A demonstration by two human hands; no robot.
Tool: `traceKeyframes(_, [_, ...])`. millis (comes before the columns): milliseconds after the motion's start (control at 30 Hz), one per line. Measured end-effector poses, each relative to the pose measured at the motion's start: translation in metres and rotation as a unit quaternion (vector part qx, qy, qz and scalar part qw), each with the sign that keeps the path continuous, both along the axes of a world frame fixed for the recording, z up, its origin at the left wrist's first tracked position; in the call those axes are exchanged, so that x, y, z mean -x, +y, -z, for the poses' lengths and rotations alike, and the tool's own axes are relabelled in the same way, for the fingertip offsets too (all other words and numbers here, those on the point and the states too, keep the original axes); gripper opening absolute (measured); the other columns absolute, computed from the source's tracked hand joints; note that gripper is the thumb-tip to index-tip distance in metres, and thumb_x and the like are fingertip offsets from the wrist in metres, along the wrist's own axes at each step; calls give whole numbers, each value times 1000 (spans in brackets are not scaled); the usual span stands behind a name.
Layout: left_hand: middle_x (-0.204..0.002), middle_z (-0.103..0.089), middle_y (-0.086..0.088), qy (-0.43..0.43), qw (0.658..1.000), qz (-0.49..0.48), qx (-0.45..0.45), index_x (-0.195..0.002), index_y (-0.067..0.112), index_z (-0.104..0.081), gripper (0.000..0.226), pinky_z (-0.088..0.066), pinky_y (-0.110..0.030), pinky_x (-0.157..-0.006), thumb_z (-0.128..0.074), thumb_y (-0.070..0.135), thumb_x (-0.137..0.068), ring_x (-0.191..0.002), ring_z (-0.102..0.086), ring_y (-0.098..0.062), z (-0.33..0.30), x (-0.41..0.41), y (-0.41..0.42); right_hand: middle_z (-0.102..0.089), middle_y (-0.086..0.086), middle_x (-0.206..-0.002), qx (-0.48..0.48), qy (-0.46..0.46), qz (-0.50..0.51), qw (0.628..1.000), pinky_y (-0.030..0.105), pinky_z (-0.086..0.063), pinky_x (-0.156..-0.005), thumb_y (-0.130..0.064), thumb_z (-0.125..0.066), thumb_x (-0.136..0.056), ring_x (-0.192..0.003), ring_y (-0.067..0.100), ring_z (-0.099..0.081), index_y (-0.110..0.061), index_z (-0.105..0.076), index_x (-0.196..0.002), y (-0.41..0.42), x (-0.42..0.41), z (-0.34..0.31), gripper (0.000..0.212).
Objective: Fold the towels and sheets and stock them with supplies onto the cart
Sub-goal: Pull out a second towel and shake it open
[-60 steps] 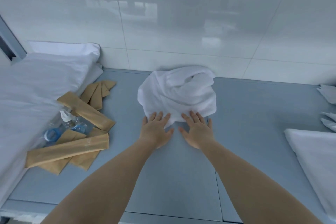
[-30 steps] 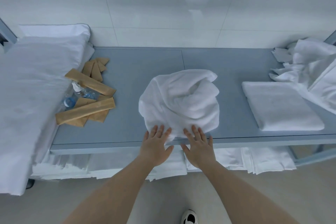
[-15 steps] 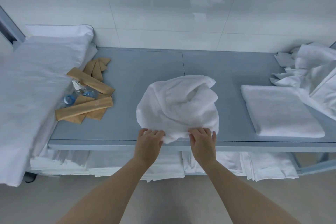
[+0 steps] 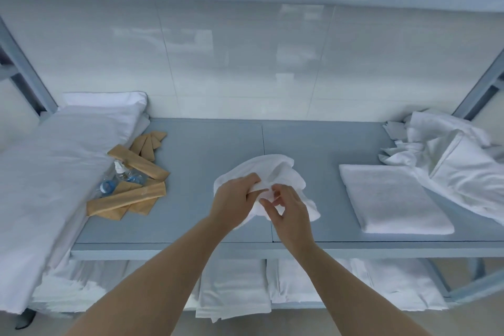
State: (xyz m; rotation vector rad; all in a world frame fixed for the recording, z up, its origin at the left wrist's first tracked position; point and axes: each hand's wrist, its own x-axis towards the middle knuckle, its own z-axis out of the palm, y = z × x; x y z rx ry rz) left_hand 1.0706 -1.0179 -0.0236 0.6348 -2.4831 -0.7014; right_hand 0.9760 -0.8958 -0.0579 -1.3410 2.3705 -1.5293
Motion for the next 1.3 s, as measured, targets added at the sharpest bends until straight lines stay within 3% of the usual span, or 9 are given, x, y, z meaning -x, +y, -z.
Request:
traceKeyframes(233, [-61,-43,11,53,998,-2,15,-61,36,-35,33,-28,-25,-53,-48,41,-92,-58,-43,-7,-61,12,6,-60,-6,-91,65,-3,68,996,6,-37,-69,-5,-55,-92,-78,9,-53,-10,-62,-101,-5,17,-46,13])
traceKeyframes(300, [-65,-48,9,77,997,1,25,-64,35,-41,25,-34,-28,-56,-44,42,-88,-63,-47,-14,-80,12,7,-59,-8,-88,46,-13,48,998,6,-37,-68,-7,-54,-92,-76,5,-51,-12,-61,-100,-6,23,-54,12])
traceKeyframes(400, [-71,-59,0,117,993,0,18,-74,15,-55,32,-45,-35,-64,-42,41,-88,-70,-55,-23,-98,11,2,-58,-12,-79,-8,-18,33,999,10,-35,-60,-13,-53,-93,-71,2,-52,-17,-59,-96,-5,33,-52,8])
traceKeyframes(567, [-68,-58,-3,176,984,-12,-7,-78,14,-59,37,-46,-40,-66,-42,43,-93,-68,-55,-25,-112,4,-20,-59,-2,-69,-93,-23,69,993,30,-42,-60,-14,-54,-93,-66,19,-55,-10,-61,-85,1,55,-34,11])
traceKeyframes(733, [-71,-61,5,189,981,-38,-29,-78,23,-62,32,-44,-28,-67,-43,44,-94,-71,-57,-14,-108,-5,-39,-62,4,-76,-117,-90,51,988,31,-43,-63,-14,-52,-95,-72,24,-56,-11,-56,-88,9,70,-18,9])
traceKeyframes(933, [-57,-45,13,224,968,-99,-49,-65,23,-45,35,-32,-16,-55,-47,29,-99,-56,-41,-3,-100,-12,-58,-52,-6,-75,-48,-109,53,992,22,-36,-55,-19,-39,-101,-66,7,-49,-17,-45,-96,0,68,-26,8])
traceKeyframes(1100, [-52,-41,16,219,966,-129,-50,-62,24,-38,39,-30,-14,-51,-46,25,-100,-52,-38,0,-97,-26,-77,-50,-8,-65,-20,-30,27,999,16,-32,-54,-21,-52,-98,-60,5,-46,-15,-55,-89,8,80,-41,11])
traceKeyframes(1200, [-51,-43,20,229,962,-146,-35,-60,28,-35,41,-30,-12,-51,-45,24,-100,-51,-39,2,-99,-35,-88,-50,0,-65,-100,53,-43,993,23,-29,-56,-21,-64,-91,-61,16,-46,-11,-59,-75,20,93,-39,21])
traceKeyframes(1300, [-52,-45,20,227,959,-168,-23,-59,31,-38,40,-31,-12,-51,-43,32,-98,-52,-41,3,-99,-41,-95,-45,0,-68,-158,82,-32,983,25,-26,-56,-21,-67,-89,-63,22,-46,-6,-62,-76,32,102,-24,21])
